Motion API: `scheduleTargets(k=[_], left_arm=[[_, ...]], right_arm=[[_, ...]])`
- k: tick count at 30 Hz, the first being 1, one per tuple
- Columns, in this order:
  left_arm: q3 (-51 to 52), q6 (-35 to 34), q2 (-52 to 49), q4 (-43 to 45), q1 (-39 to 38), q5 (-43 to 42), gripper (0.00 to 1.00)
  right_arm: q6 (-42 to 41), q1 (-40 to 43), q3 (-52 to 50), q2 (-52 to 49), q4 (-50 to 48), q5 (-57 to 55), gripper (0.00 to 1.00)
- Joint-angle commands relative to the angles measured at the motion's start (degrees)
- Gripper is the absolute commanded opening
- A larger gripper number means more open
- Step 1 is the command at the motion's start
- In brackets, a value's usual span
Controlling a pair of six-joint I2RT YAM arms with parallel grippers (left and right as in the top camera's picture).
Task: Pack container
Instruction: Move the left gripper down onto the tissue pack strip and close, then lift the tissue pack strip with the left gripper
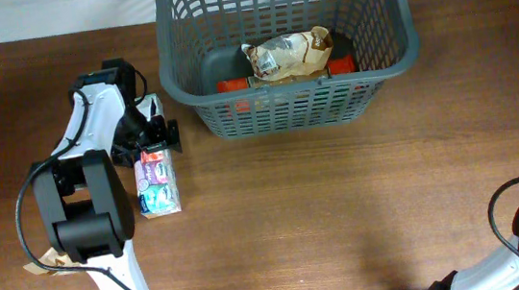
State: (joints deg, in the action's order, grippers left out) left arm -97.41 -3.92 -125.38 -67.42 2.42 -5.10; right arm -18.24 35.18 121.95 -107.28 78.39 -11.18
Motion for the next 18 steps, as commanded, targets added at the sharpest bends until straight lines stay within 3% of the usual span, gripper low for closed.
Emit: scheduleTargets(k=[1, 18], left_arm=[[1.64, 0.5, -0.31, 0.31, 0.35, 0.44, 0.99], [4.92, 0.48, -0.31, 1.88, 0.35, 3.45, 0.99]], right_arm=[[-0.72, 0.04, -0.26, 1.03, -0.15, 0.28, 0.99], [-0.72, 0.04, -0.26, 1.03, -0.15, 0.28, 0.99]])
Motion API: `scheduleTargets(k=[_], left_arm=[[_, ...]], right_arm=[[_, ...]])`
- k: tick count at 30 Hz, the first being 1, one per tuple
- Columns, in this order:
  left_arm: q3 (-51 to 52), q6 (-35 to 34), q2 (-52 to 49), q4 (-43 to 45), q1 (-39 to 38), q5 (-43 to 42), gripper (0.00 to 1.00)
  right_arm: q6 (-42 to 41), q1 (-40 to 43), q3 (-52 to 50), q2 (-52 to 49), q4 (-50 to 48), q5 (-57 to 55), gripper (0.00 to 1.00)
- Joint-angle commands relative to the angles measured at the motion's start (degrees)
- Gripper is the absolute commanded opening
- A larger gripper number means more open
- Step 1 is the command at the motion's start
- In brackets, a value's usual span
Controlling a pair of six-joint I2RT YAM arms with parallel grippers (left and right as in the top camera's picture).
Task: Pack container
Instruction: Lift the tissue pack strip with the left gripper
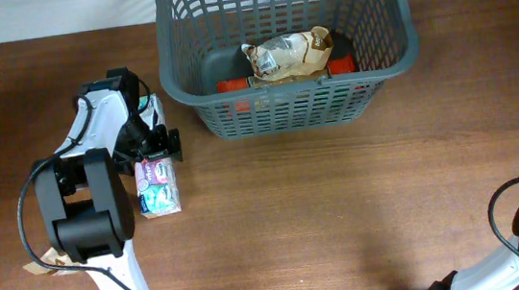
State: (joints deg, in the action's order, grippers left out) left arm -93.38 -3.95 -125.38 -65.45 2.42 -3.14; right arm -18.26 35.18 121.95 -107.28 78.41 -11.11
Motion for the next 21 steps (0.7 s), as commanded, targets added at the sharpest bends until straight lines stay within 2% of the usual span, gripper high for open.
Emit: scheduleTargets(k=[1, 16, 18, 21], left_arm=[[0.9, 0.5, -0.31, -0.09, 0.35, 1.49, 0.99], [0.9, 0.55, -0.31, 0.37, 0.35, 1.9, 0.99], [0.96, 0.55, -0.31, 0.61, 0.35, 1.9, 0.9], [1.86, 0.55, -0.31, 1.62, 0.35, 1.9, 0.7]], right_arm=[[-0.7, 0.04, -0.26, 1.03, -0.17, 0.22, 0.99], [-0.7, 0.04, -0.26, 1.03, -0.17, 0.22, 0.99], [-0.7, 0.04, -0.26, 1.03, -0.17, 0.22, 0.99], [-0.7, 0.04, -0.26, 1.03, -0.17, 0.22, 0.99]])
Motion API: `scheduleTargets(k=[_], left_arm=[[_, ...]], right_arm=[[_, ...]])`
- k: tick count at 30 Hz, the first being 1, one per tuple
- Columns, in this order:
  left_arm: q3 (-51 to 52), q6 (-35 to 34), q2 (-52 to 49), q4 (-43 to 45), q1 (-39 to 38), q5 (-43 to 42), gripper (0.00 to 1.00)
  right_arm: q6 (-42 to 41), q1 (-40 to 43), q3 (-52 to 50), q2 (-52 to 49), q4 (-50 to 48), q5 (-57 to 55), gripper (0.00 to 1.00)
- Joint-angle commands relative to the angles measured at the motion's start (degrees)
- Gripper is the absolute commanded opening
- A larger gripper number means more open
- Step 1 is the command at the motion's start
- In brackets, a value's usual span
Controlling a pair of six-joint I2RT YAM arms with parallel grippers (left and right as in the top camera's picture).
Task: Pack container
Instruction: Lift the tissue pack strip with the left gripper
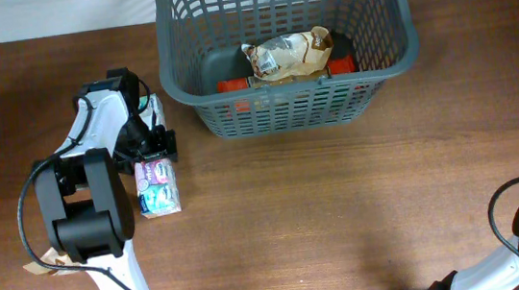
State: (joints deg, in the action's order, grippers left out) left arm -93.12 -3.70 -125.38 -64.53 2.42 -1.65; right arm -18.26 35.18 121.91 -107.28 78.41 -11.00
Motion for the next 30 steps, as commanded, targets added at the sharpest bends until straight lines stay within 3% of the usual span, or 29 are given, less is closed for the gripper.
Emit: scheduleTargets(k=[1, 6, 9, 19, 24, 30], left_arm=[[1.95, 0.31, -0.31, 0.96, 0.35, 0.39, 0.64], [2.38, 0.26, -0.31, 1.22, 0.35, 0.42, 0.16], [2.38, 0.22, -0.31, 1.33, 0.35, 0.39, 0.02], [-5.07, -3.17, -0.28, -3.39, 1.05, 0.42, 0.02], [-17.33, -3.15, -0.26, -9.49, 3.37, 0.44, 0.02], [-40.68, -3.1, -0.26, -17.55, 6.99, 0.44, 0.02]], right_arm=[[-0.7, 0.04, -0.22, 1.03, -0.17, 0.11, 0.99], [-0.7, 0.04, -0.22, 1.03, -0.17, 0.11, 0.99], [-0.7, 0.04, -0.22, 1.03, -0.17, 0.11, 0.99], [-0.7, 0.04, -0.22, 1.03, -0.17, 0.11, 0.99], [-0.7, 0.04, -0.22, 1.03, -0.17, 0.11, 0.99], [-0.7, 0.04, -0.22, 1.03, -0.17, 0.11, 0.99]])
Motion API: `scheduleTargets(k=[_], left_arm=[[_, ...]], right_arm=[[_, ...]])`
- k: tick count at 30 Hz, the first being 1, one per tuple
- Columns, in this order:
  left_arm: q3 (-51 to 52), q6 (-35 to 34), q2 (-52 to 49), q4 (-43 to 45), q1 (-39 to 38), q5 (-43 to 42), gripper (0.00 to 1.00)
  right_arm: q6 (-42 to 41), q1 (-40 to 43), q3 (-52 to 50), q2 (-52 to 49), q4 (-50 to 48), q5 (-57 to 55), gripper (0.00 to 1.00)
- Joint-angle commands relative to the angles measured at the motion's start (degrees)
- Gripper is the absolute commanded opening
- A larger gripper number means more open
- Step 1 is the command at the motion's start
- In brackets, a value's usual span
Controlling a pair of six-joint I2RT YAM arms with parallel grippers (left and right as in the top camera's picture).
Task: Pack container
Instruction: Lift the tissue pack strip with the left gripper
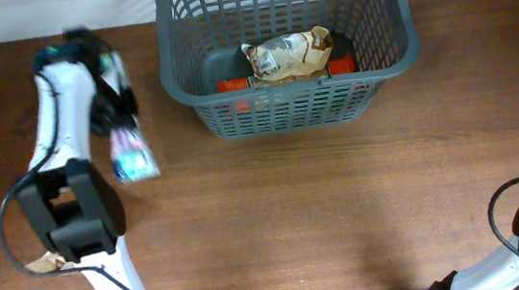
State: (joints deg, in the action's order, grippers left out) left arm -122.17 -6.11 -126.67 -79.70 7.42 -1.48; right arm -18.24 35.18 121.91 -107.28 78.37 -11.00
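A flat pack with pink and teal print hangs off the table to the left of the basket, blurred, with my left gripper shut on its upper end. The grey plastic basket stands at the back centre. Inside it lie a crumpled brown bag and red packs. Of the right arm only its base shows at the lower right; its gripper is out of view.
The left arm's base stands at the front left, its cable looping beside it. A small brown scrap lies by that base. The table's back edge runs behind the basket.
My left gripper, which was low on the pack lying on the table, is now higher and further left, and the pack hangs from it off the table.
At first the pack lay flat on the table left of the basket, with my left gripper down at its far end. The gripper stayed there through the following two moments with small shifts. Now the pack is held up in the gripper.
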Motion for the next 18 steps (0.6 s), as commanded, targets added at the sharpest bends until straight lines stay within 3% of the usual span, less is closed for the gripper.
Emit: scheduleTargets(k=[1, 6, 10, 18], left_arm=[[-15.85, -0.68, 1.03, -3.48, 2.34, 0.26, 0.02], [-38.03, -0.13, 1.14, -5.88, 1.95, -0.63, 0.02], [-56.63, 5.66, 1.44, -4.68, -3.15, -7.39, 0.02], [-56.94, 15.63, 5.99, 6.91, -19.58, -15.5, 0.02]], right_arm=[[-0.72, 0.04, -0.22, 1.03, -0.13, 0.11, 0.99], [-0.72, 0.04, -0.22, 1.03, -0.13, 0.11, 0.99], [-0.72, 0.04, -0.22, 1.03, -0.13, 0.11, 0.99], [-0.72, 0.04, -0.22, 1.03, -0.13, 0.11, 0.99]])
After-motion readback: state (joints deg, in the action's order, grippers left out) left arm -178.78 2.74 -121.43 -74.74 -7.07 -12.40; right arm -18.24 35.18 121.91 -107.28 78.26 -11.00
